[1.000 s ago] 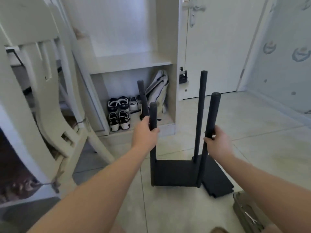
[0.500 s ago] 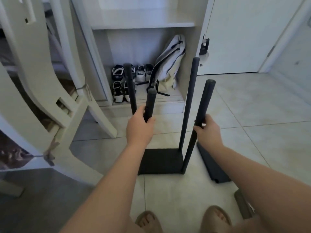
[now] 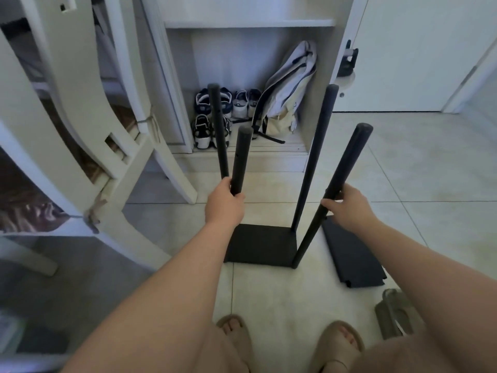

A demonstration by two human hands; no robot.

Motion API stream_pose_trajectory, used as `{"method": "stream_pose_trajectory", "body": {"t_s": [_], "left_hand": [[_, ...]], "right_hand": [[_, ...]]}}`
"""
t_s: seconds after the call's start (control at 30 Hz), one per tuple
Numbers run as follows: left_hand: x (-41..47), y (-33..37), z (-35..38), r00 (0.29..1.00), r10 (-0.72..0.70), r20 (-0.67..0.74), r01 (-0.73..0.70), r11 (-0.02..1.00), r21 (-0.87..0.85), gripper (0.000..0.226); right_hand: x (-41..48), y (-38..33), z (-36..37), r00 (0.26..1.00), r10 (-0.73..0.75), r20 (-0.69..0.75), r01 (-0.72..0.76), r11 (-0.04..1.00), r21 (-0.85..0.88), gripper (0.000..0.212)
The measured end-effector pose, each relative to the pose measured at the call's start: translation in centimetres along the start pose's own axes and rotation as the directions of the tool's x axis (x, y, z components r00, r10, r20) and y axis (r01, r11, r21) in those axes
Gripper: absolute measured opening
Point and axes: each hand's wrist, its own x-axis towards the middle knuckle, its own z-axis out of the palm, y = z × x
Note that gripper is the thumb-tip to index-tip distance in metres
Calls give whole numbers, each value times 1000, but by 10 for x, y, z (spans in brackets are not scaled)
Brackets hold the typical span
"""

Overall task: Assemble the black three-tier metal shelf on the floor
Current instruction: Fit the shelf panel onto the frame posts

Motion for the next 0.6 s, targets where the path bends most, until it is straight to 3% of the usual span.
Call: {"method": "stream_pose_trajectory", "body": {"t_s": [0.4, 0.6], "left_hand": [[4, 15, 35, 998, 56, -43, -56, 998, 5, 26], [24, 21, 43, 995, 100, -22, -99, 993, 68, 36]], "right_hand": [[9, 31, -3, 979, 3, -206, 31, 986, 162, 19], [30, 36, -9, 959, 62, -275, 3, 974, 228, 28]]}}
